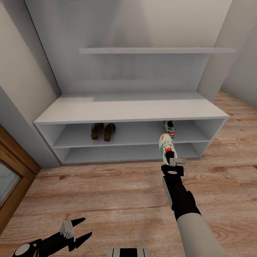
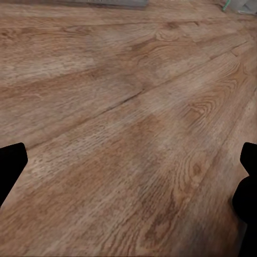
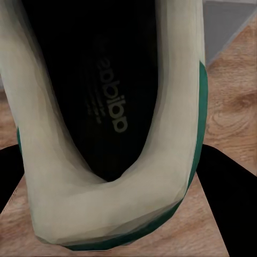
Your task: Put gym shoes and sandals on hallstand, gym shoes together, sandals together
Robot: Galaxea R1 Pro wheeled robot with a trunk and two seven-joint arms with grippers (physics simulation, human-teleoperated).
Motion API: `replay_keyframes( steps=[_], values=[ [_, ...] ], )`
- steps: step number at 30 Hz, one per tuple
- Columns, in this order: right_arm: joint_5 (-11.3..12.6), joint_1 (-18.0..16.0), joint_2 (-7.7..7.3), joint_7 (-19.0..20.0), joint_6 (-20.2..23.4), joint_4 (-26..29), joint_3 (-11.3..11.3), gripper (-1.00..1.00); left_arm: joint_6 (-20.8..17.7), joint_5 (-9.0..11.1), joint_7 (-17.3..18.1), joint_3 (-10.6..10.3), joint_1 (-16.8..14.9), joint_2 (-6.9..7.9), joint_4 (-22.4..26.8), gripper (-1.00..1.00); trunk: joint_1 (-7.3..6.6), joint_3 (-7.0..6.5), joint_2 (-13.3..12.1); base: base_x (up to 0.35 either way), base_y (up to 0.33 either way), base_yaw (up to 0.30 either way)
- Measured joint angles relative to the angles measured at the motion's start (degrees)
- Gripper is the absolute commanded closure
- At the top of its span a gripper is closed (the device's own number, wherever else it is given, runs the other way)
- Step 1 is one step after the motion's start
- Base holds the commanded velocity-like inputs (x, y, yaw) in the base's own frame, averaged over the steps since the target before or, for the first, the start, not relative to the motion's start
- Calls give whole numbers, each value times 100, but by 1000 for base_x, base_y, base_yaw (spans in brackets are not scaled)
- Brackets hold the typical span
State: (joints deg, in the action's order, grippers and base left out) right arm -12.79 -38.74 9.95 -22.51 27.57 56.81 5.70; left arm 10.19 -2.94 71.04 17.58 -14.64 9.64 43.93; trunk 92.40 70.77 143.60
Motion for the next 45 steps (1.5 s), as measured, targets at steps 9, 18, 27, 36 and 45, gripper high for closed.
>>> replay_keyframes(
  steps=[9,18,27,36,45],
  values=[
    [-9,0,0,6,3,-2,-43,100,-2,3,0,0,0,-2,0,-100,0,-74,0,0,0,0],
    [-5,0,0,8,2,-17,-43,100,-9,14,1,30,1,-1,2,-100,-3,-109,0,153,43,0],
    [-5,0,0,8,3,-38,-36,100,-4,25,0,45,0,2,2,-100,-1,-110,0,201,137,0],
    [0,1,0,8,-19,-457,-28,100,0,24,0,45,0,5,9,-100,0,-109,0,15,11,0],
    [-5,0,0,8,-22,-500,-27,100,-1,31,0,45,0,6,8,-100,-3,-110,0,136,0,0]
  ],
)
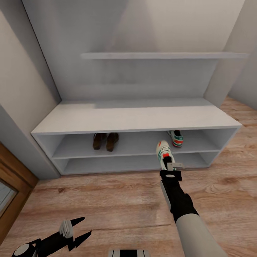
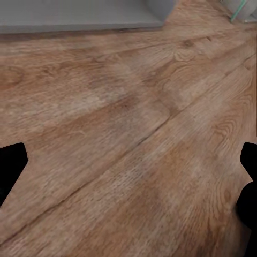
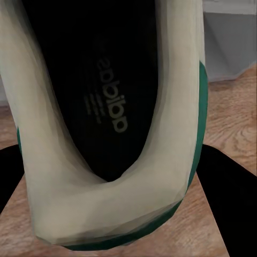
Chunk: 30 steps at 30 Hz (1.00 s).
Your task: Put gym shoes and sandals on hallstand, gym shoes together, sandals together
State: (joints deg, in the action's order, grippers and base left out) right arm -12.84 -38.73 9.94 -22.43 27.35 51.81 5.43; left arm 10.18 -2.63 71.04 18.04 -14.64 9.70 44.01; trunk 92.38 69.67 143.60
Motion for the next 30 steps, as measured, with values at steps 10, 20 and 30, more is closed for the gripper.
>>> replay_keyframes(
  steps=[10,20,30],
  values=[
    [-1,1,0,0,0,6,0,100,0,-3,0,0,0,-1,-2,-100,3,0,0,154,0,0],
    [1,0,0,0,0,-1,0,100,-14,-21,0,-1,0,-1,-7,-100,0,0,0,244,0,0],
    [-1,0,0,0,0,4,0,100,-9,-19,-1,-10,0,-1,-7,-100,2,0,0,211,0,0]
  ],
)
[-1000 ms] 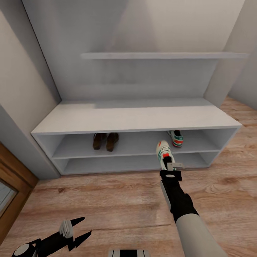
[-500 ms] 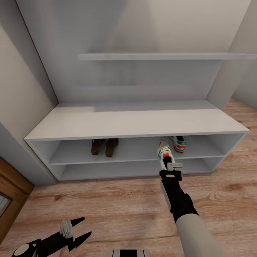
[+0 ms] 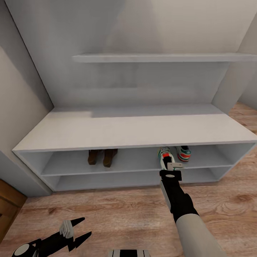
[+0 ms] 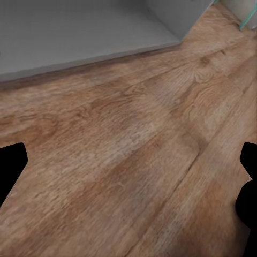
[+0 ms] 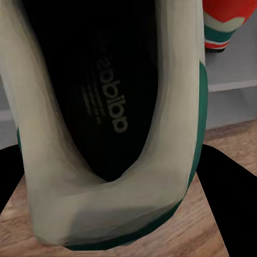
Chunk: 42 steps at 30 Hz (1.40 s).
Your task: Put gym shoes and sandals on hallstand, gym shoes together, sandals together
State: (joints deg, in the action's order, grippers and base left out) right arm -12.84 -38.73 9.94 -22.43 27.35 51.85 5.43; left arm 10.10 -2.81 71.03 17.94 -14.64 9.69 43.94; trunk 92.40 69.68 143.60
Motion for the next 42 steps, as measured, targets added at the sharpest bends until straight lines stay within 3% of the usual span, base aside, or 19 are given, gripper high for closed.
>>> replay_keyframes(
  steps=[13,42],
  values=[
    [0,0,0,0,0,3,0,100,-3,-5,-8,-31,0,1,-1,-100,-1,0,0,126,-58,0],
    [-10,1,0,1,0,-14,17,100,2,8,1,1,0,9,0,-100,1,0,0,26,-10,0]
  ],
)
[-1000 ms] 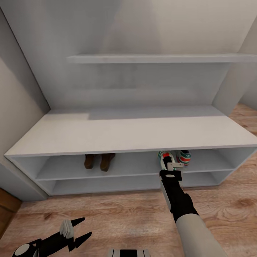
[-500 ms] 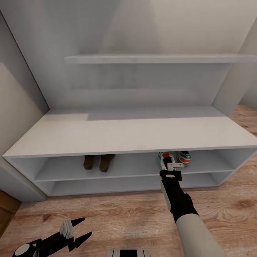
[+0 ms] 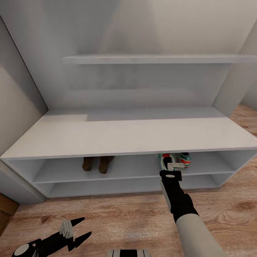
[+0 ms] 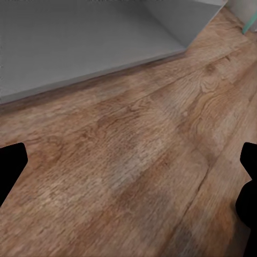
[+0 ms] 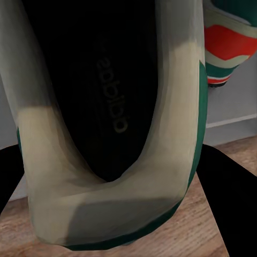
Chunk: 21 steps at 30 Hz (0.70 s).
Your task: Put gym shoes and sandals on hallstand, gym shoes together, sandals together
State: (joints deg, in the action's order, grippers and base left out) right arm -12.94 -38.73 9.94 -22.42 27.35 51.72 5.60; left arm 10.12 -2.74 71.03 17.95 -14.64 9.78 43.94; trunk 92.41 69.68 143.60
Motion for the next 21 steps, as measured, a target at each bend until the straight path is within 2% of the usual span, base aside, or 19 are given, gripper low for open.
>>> replay_keyframes(
  steps=[11,21],
  values=[
    [0,0,0,-1,0,0,0,100,-1,1,0,8,0,1,0,-100,0,0,0,9,0,0],
    [0,2,0,-1,0,1,0,100,6,3,0,8,0,5,3,-100,-1,0,0,104,0,0]
  ],
)
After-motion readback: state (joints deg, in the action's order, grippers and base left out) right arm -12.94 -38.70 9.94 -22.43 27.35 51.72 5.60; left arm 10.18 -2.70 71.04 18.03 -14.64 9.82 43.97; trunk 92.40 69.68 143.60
